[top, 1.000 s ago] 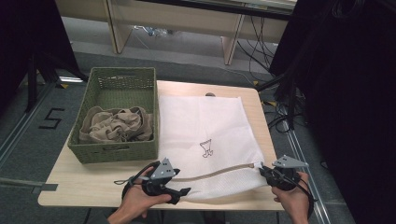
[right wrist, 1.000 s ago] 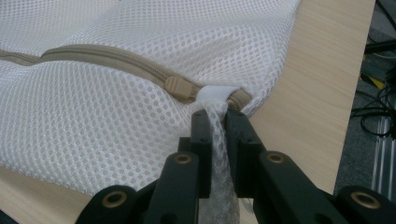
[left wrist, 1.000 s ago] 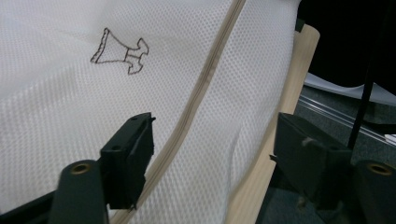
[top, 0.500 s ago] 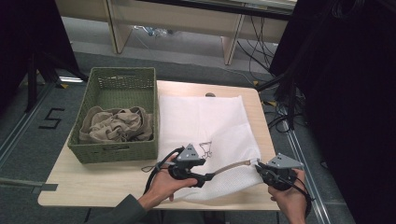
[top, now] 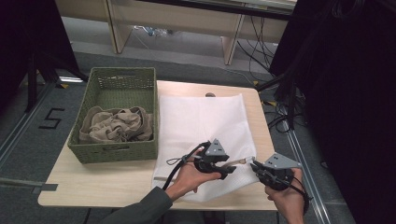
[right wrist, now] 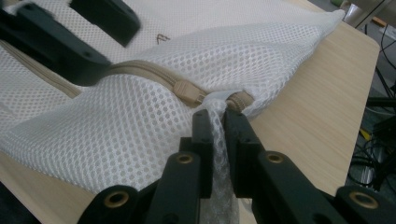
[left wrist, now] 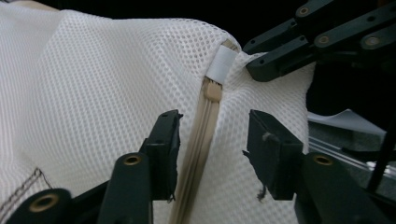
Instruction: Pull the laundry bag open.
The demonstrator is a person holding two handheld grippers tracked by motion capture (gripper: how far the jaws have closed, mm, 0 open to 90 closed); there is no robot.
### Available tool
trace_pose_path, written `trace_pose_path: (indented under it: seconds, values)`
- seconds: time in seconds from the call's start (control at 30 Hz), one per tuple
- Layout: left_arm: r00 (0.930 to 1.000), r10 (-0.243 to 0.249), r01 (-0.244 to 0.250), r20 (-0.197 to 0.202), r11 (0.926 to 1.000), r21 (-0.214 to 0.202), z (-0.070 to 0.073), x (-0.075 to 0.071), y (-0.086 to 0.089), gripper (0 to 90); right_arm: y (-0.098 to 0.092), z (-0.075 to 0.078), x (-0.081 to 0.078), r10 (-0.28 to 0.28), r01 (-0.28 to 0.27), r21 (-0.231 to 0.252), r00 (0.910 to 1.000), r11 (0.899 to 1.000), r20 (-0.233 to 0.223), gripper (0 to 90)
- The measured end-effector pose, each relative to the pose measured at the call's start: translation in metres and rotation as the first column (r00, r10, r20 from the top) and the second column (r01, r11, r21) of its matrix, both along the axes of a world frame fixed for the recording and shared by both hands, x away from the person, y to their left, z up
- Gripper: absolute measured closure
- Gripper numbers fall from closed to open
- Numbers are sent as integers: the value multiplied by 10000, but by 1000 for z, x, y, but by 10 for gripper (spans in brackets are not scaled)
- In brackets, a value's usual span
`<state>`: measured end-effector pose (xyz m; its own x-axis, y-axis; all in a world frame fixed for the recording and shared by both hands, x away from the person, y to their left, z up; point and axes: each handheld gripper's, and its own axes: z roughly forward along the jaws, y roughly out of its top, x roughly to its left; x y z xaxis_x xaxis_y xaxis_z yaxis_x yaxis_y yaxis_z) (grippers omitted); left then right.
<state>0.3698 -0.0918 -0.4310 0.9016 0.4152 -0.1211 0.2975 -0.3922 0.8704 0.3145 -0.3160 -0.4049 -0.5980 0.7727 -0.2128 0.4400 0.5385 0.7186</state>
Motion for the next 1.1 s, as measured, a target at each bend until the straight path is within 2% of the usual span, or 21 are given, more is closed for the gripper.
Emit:
trace_pose_path:
  seconds: [0.07, 0.1, 0.17, 0.27, 0.4, 0.47, 0.5, 0.63, 0.7, 0.93, 1.0, 1.03, 1.1]
  values:
    - [9999, -58, 57, 84, 9999, 136, 0, 2, -6, 584, 2, 3, 0, 87, -83, -279, 9998, 9996, 150, 843]
    - [9994, -131, 117, 315, 9989, 453, -2, 3, -11, 615, 4, 5, -2, 188, -177, -428, 9995, 9989, 250, 849]
    - [9993, -177, 159, 327, 9985, 527, -3, 4, -13, 628, 5, 8, -3, 280, -265, -465, 9991, 9986, 308, 863]
    - [9994, -219, 205, 272, 9986, 497, -6, 6, -18, 631, 6, 11, -4, 367, -348, -451, 9985, 9984, 419, 867]
    - [9993, -347, 336, 152, 9970, 692, -12, 9, -23, 617, 7, 11, -4, 393, -379, -519, 9988, 9979, 279, 871]
    - [9993, -345, 335, 130, 9970, 702, -13, 10, -25, 614, 6, 9, -2, 305, -295, -387, 9992, 9988, 264, 871]
    - [9984, -489, 463, 279, 9950, 881, -14, 12, -29, 611, 5, 8, -1, 339, -331, -389, 9993, 9987, 185, 871]
    - [9978, -632, 606, 219, 9928, 1034, -15, 14, -36, 601, 7, 10, -1, 404, -394, -316, 9987, 9987, 318, 872]
    - [9969, -756, 726, 214, 9904, 1176, -17, 15, -41, 600, 8, 10, -1, 468, -459, -385, 9987, 9982, 222, 873]
    - [9945, -1041, 1026, 80, 9891, 1057, -21, 20, -55, 613, 9, 10, -1, 475, -464, -418, 9986, 9980, 249, 874]
    - [9945, -1044, 1042, -17, 9906, 885, -22, 22, -58, 660, 5, 10, 0, 370, -360, -419, 9991, 9985, 228, 875]
    - [9922, -1239, 1224, 131, 9892, 804, -23, 23, -61, 678, 4, 10, 0, 333, -325, -416, 9993, 9986, 194, 874]
    - [9911, -1317, 1294, 215, 9879, 852, -23, 22, -63, 699, 3, 10, 0, 346, -334, -452, 9991, 9984, 244, 875]
